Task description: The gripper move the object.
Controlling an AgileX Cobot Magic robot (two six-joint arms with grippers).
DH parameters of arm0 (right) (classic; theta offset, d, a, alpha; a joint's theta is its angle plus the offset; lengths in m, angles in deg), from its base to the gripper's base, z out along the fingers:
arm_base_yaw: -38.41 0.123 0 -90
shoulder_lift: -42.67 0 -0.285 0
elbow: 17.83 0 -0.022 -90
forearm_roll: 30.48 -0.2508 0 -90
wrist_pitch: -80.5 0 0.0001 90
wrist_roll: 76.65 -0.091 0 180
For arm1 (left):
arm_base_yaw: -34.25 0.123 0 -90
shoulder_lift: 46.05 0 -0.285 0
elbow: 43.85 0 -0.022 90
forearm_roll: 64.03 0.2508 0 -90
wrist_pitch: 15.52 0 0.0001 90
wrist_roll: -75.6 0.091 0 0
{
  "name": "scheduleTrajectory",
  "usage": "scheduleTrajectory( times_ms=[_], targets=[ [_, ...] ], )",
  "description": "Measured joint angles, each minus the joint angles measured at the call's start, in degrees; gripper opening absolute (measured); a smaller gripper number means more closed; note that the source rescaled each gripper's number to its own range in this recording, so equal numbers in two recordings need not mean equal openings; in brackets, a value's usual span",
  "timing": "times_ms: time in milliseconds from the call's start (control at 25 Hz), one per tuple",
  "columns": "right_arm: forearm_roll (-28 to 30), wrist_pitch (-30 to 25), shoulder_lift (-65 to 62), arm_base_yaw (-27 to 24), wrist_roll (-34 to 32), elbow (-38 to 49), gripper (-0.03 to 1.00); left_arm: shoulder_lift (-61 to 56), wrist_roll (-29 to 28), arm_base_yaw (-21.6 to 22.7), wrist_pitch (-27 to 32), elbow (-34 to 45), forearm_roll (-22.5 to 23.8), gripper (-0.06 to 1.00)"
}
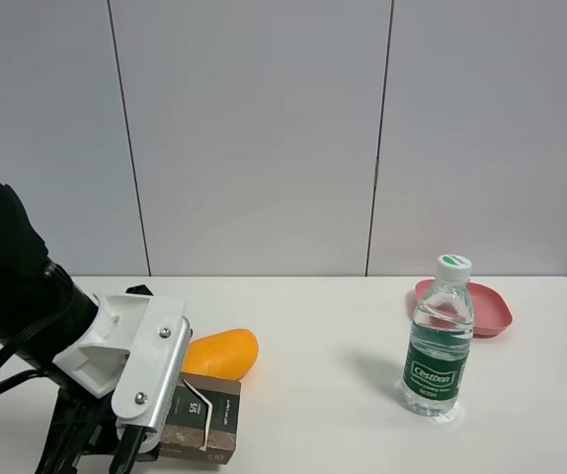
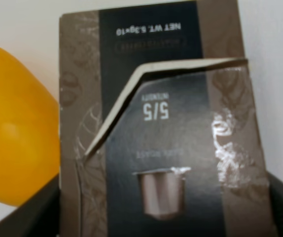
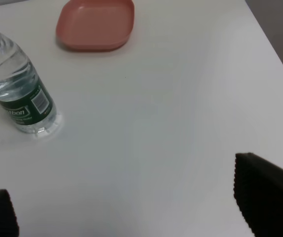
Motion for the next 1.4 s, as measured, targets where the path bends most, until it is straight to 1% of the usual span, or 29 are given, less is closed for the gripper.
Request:
scheduleTrajectory(
  times_ms=[200, 320, 440, 520, 680, 720, 760, 880, 1040, 1120, 1160, 1240, 1320, 1400],
  targets=[
    [0.0, 0.0, 0.0, 0.0, 0.0, 0.0, 1.0, 0.0, -0.66, 0.0, 0.0, 0.0, 0.06, 0.0],
    [0.0, 0.0, 0.0, 0.0, 0.0, 0.0, 1.0, 0.0, -1.7, 0.0, 0.0, 0.0, 0.06, 0.06],
    [0.0, 0.0, 0.0, 0.0, 0.0, 0.0, 1.0, 0.0, -1.91, 0.0, 0.0, 0.0, 0.06, 0.08],
    [0.0, 0.0, 0.0, 0.0, 0.0, 0.0, 1.0, 0.0, -1.98, 0.0, 0.0, 0.0, 0.06, 0.13],
    [0.0, 0.0, 0.0, 0.0, 0.0, 0.0, 1.0, 0.0, -3.3, 0.0, 0.0, 0.0, 0.06, 0.39],
    [0.0, 0.0, 0.0, 0.0, 0.0, 0.0, 1.0, 0.0, -3.91, 0.0, 0.0, 0.0, 0.06, 0.45],
    [0.0, 0.0, 0.0, 0.0, 0.0, 0.0, 1.0, 0.0, -4.67, 0.0, -0.05, 0.0, 0.06, 0.48],
    [0.0, 0.0, 0.0, 0.0, 0.0, 0.0, 1.0, -0.17, -6.66, 0.0, -0.43, 0.04, 0.06, 0.52],
    [0.0, 0.0, 0.0, 0.0, 0.0, 0.0, 1.0, -3.79, -9.48, 0.0, 0.17, -0.64, 0.12, 0.51],
    [0.0, 0.0, 0.0, 0.0, 0.0, 0.0, 1.0, -7.37, -12.33, 0.0, 1.4, -2.16, 0.37, 0.51],
    [0.0, 0.0, 0.0, 0.0, 0.0, 0.0, 1.0, -9.13, -14.76, 0.0, 2.36, -3.02, 0.89, 0.51],
    [0.0, 0.0, 0.0, 0.0, 0.0, 0.0, 1.0, -13.58, -21.34, 0.0, 4.33, -5.74, 4.01, 0.51],
    [0.0, 0.0, 0.0, 0.0, 0.0, 0.0, 1.0, -17.32, -31.79, 0.0, 6.61, -8.88, 9.45, 0.51],
    [0.0, 0.0, 0.0, 0.0, 0.0, 0.0, 1.0, -20.49, -43.35, 0.15, 10.28, -13.08, 18.09, 0.51]
  ],
)
